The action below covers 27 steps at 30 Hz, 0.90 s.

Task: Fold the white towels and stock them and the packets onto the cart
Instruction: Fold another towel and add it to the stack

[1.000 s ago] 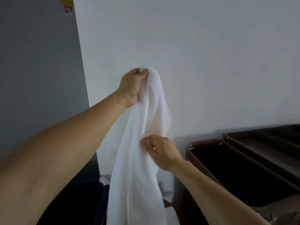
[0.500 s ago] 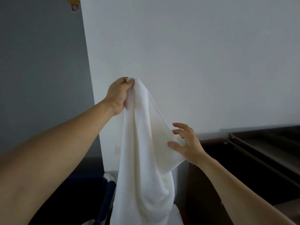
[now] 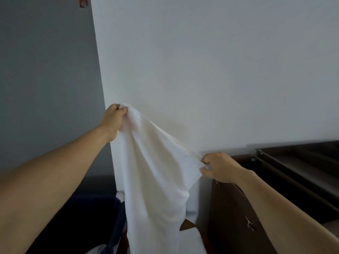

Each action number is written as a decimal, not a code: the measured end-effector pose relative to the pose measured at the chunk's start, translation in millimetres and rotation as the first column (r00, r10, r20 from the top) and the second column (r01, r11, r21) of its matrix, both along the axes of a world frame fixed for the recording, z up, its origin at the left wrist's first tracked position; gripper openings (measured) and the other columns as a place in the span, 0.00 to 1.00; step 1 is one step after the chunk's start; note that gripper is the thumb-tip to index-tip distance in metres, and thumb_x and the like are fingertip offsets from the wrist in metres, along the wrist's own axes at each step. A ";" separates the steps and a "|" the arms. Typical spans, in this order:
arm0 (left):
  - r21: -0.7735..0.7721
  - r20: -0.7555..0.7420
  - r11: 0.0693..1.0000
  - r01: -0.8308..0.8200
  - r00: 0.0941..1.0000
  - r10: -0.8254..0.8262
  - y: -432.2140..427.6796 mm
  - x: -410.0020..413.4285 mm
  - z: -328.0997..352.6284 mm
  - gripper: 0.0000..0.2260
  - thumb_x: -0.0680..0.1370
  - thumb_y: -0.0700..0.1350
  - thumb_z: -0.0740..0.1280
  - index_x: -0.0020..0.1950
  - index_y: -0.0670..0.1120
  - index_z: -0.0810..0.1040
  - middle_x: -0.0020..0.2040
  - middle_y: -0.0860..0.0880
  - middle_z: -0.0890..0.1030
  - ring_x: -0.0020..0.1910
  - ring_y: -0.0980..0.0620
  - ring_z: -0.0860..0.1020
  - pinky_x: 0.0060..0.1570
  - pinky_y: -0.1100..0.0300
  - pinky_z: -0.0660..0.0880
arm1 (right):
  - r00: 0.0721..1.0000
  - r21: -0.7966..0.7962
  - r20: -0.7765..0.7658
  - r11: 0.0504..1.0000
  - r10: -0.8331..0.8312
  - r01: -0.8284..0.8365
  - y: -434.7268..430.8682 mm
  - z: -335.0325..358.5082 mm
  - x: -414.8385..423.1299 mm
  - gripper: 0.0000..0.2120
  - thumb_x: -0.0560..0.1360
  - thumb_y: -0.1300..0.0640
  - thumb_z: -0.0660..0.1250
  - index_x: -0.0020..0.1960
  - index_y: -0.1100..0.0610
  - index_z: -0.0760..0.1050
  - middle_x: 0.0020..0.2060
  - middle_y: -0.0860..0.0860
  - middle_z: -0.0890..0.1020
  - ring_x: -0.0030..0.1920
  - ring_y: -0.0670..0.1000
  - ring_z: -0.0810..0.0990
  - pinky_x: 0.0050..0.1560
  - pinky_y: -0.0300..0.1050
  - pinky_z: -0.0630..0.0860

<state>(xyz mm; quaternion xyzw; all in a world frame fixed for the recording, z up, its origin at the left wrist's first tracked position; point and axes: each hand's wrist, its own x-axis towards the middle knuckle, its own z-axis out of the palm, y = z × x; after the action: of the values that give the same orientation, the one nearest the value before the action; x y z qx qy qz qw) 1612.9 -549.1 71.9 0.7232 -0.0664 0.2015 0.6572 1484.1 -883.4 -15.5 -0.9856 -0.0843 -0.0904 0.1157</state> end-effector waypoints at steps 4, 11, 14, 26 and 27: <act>0.081 -0.040 0.996 -0.047 0.998 0.050 24.2 3.5 -33.1 0.09 0.82 0.41 0.62 0.42 0.49 0.71 0.42 0.50 0.73 0.41 0.51 0.71 0.38 0.59 0.67 | 0.998 -0.042 0.065 0.999 0.007 -0.005 -13.4 29.0 -0.5 0.11 0.77 0.44 0.67 0.54 0.48 0.82 0.46 0.44 0.82 0.49 0.48 0.78 0.52 0.43 0.73; -0.083 0.041 0.988 -0.127 0.991 0.131 32.6 -4.8 -9.6 0.08 0.83 0.43 0.61 0.44 0.48 0.72 0.39 0.50 0.73 0.36 0.53 0.71 0.30 0.61 0.69 | 0.907 0.242 0.420 0.961 0.018 -0.131 -7.2 95.3 9.1 0.08 0.76 0.52 0.71 0.44 0.57 0.80 0.34 0.47 0.77 0.36 0.49 0.75 0.41 0.43 0.72; -0.022 0.029 0.984 -0.175 0.984 0.176 39.4 -8.6 -13.2 0.08 0.83 0.45 0.61 0.47 0.45 0.74 0.38 0.50 0.73 0.34 0.53 0.71 0.29 0.61 0.69 | 0.948 0.245 0.320 0.966 0.003 -0.085 2.9 99.4 13.3 0.10 0.76 0.53 0.71 0.44 0.60 0.75 0.32 0.49 0.74 0.34 0.52 0.72 0.34 0.44 0.67; -0.070 0.104 0.974 -0.214 0.970 0.221 53.2 -15.1 14.0 0.08 0.83 0.47 0.62 0.46 0.46 0.75 0.36 0.52 0.73 0.34 0.54 0.70 0.30 0.62 0.68 | 0.927 0.358 0.375 0.921 0.010 -0.155 8.2 153.0 -0.3 0.09 0.72 0.52 0.76 0.45 0.57 0.80 0.37 0.48 0.80 0.33 0.41 0.76 0.36 0.37 0.71; -0.095 0.109 0.971 -0.219 0.967 0.229 52.4 -14.4 18.7 0.07 0.83 0.48 0.62 0.49 0.46 0.76 0.37 0.52 0.73 0.34 0.54 0.71 0.31 0.60 0.68 | 0.913 0.394 0.407 0.905 -0.017 -0.158 9.2 154.1 0.4 0.08 0.73 0.53 0.75 0.45 0.57 0.79 0.36 0.47 0.78 0.31 0.41 0.74 0.34 0.35 0.69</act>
<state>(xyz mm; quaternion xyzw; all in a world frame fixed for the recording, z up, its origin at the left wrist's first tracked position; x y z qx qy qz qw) 1598.5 -496.6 90.5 0.6852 -0.0150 0.3200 0.6541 1484.5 -874.2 138.6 -0.8942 -0.1212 -0.3018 0.3076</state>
